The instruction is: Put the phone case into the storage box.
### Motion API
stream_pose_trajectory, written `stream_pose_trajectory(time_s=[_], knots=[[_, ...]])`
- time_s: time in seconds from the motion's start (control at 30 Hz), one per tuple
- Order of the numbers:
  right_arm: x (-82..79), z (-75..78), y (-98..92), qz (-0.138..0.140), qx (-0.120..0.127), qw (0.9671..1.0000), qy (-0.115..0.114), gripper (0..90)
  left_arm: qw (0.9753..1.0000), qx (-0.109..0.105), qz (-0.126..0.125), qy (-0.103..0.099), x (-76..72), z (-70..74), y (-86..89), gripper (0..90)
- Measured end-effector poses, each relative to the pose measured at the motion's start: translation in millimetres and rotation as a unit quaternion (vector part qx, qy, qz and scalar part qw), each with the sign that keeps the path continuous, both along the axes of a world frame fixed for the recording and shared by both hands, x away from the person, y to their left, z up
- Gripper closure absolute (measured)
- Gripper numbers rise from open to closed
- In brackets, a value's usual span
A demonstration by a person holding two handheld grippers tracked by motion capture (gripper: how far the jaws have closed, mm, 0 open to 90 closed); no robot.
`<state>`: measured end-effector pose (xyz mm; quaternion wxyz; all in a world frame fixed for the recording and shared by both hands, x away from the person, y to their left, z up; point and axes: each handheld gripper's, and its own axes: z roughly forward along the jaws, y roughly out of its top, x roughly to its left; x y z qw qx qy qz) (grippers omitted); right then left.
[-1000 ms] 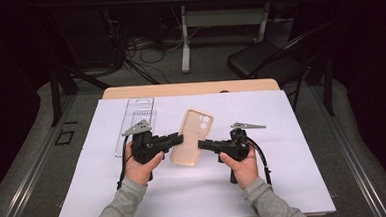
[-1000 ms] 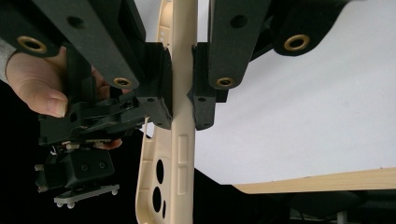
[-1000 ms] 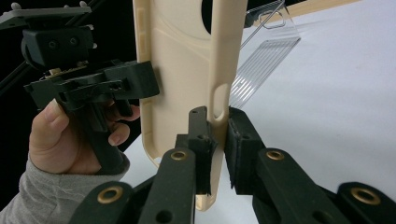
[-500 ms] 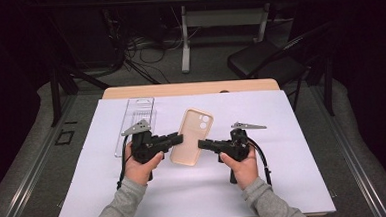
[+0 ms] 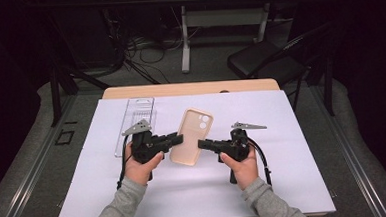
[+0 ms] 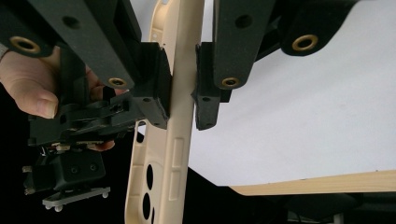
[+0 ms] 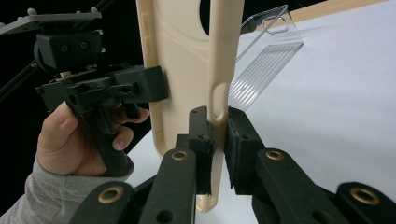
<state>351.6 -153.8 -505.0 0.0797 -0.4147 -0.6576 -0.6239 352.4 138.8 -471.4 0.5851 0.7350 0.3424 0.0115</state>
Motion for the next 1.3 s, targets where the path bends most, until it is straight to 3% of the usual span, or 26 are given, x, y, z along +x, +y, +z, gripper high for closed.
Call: stream_pose_trajectory(time_s=[0.67, 1.07, 1.3], knots=[[1.2, 1.2, -3.6, -0.012, -0.004, 0.9999, -0.003, 82.0, 0.9999, 0.008, 0.010, 0.008, 3.1, -2.5, -0.1, 57.4], [2.6, 1.9, -7.7, -0.028, -0.030, 0.9991, -0.012, 81.8, 0.9993, 0.025, 0.026, 0.005, 6.3, -4.7, 0.9, 43.9], [2.6, 3.1, -9.4, -0.041, -0.052, 0.9975, -0.023, 81.8, 0.9987, 0.039, 0.031, -0.005, 6.0, -4.5, 0.6, 43.0]])
